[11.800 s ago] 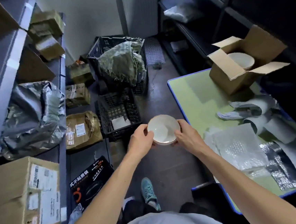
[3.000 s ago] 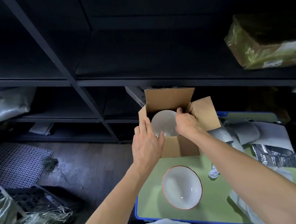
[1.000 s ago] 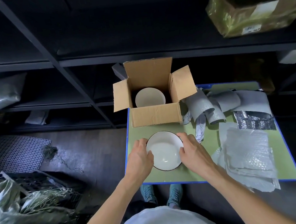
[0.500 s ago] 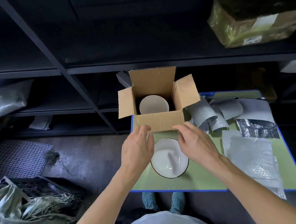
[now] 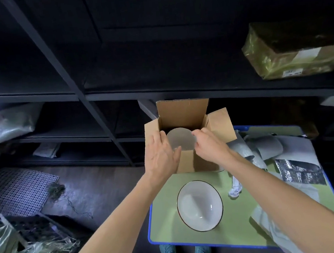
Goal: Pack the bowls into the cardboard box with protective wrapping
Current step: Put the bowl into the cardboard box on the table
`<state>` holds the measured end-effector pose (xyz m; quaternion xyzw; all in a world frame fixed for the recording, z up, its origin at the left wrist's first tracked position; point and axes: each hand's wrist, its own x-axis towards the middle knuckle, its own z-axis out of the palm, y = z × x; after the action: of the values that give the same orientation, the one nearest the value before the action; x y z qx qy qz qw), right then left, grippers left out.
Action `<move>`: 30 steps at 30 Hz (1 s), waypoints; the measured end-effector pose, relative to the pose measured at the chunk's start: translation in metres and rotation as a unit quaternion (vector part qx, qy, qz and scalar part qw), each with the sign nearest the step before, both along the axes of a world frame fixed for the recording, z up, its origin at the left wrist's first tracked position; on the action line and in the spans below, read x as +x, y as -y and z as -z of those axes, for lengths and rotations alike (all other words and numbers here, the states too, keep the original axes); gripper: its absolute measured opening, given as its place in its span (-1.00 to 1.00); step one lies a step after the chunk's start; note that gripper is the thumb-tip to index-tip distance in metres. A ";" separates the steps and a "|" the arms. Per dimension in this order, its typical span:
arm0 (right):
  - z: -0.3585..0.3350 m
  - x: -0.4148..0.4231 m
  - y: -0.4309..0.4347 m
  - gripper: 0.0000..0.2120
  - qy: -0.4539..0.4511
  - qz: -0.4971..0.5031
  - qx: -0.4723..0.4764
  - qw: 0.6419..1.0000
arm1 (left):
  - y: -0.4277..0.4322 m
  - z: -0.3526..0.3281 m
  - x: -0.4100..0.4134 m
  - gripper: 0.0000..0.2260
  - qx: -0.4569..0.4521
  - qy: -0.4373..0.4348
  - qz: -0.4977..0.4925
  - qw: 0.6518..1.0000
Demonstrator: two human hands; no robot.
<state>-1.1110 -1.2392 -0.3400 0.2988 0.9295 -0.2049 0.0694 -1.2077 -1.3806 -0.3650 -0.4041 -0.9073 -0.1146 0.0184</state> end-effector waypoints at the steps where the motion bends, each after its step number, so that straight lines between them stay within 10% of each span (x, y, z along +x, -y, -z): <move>1: 0.003 -0.006 -0.002 -0.69 0.017 -0.001 -0.005 1.000 | -0.001 0.001 -0.001 -0.45 0.001 0.003 -0.004 1.000; 14: 0.041 -0.063 -0.016 -0.49 0.189 0.074 0.005 0.979 | 0.003 0.020 -0.009 -0.23 0.041 0.080 -0.012 0.996; 30: 0.024 -0.053 -0.020 -0.43 0.077 0.071 0.072 0.992 | 0.003 0.017 -0.010 -0.23 0.043 0.097 -0.011 0.994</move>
<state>-1.1635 -1.2193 -0.3640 0.3828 0.9102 -0.1183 0.1048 -1.2181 -1.3836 -0.3824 -0.3799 -0.9035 -0.1918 -0.0508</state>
